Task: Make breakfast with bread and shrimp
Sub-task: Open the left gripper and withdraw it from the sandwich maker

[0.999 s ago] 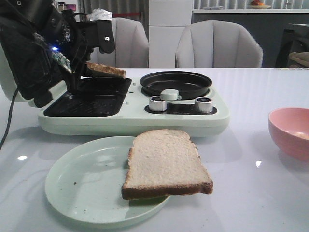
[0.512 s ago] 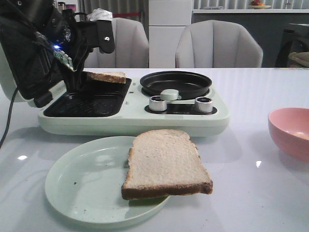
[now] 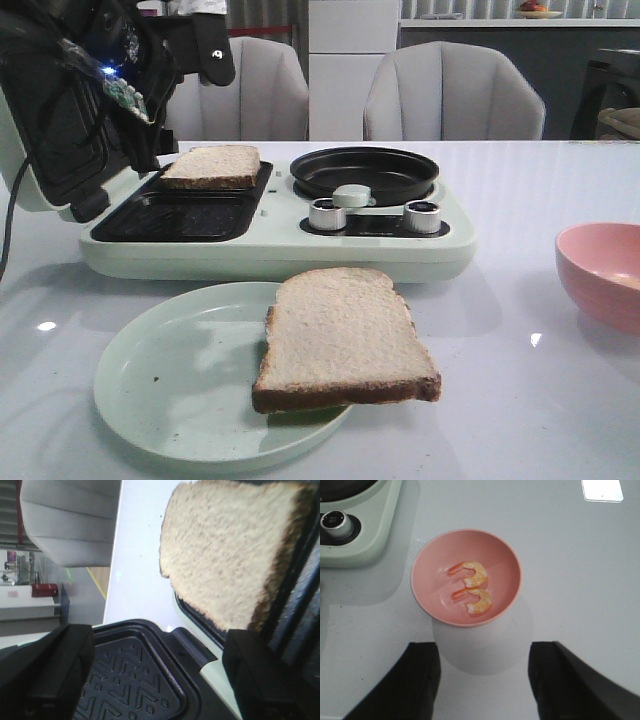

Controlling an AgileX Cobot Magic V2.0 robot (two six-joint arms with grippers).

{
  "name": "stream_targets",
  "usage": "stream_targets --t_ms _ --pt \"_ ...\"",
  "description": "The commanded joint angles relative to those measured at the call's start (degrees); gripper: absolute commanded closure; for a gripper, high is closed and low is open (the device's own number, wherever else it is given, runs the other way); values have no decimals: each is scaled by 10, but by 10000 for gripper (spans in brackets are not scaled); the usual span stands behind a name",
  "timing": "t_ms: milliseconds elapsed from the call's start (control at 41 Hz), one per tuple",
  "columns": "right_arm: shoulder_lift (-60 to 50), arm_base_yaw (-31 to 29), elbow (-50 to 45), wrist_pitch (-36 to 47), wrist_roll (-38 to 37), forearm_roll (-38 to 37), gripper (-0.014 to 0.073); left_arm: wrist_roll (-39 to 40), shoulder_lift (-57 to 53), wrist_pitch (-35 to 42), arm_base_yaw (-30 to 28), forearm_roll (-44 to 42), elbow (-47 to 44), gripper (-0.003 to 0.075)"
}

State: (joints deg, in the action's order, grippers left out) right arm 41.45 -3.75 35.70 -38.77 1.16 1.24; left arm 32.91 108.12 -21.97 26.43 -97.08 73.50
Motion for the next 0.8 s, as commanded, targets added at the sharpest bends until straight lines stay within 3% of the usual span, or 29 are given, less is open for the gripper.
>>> stream_targets --t_ms 0,97,244,366,487,609,780 --pt "0 0 18 35 3 -2 92 32 -77 -11 20 1 -20 148" --pt "0 0 18 35 3 -2 92 50 -128 -4 37 52 -62 148" --pt "0 0 18 35 3 -2 92 20 -223 -8 63 238 -111 148" --pt "0 0 18 35 3 -2 92 -89 -291 -90 90 446 -123 148" --pt "0 0 18 35 3 -2 92 -148 -350 -182 103 591 -123 148" --pt "0 0 18 35 3 -2 92 -149 -401 -241 103 683 -125 148" --pt "0 0 18 35 3 -2 92 -149 -477 -240 103 733 -172 159"
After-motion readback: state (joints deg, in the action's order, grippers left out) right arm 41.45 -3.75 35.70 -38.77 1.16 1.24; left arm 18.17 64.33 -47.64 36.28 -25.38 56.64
